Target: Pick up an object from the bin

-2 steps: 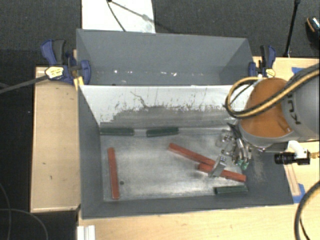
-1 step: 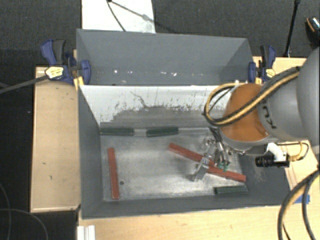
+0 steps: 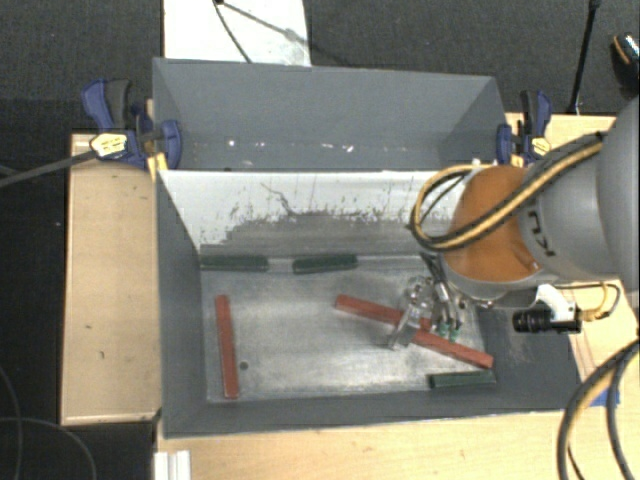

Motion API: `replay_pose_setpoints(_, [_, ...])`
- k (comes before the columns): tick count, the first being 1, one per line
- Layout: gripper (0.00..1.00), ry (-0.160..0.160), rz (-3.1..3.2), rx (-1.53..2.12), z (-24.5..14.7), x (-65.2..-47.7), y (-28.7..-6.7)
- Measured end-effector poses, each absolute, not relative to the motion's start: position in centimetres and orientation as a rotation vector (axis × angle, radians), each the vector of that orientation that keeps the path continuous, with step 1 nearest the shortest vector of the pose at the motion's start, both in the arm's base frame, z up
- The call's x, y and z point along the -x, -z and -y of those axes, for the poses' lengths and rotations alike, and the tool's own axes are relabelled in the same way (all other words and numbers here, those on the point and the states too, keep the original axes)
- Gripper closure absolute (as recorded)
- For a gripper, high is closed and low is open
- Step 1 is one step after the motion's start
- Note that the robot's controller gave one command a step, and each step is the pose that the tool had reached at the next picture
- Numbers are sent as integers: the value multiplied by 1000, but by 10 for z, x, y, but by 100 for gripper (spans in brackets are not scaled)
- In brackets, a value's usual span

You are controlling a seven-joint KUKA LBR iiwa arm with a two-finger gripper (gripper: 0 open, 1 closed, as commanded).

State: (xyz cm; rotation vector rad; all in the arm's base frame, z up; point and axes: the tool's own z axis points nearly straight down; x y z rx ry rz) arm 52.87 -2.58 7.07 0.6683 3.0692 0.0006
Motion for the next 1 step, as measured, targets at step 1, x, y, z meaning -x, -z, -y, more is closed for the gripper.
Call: replay_pose_setpoints(1, [100,-4,-3056,-677,20,-544,-230])
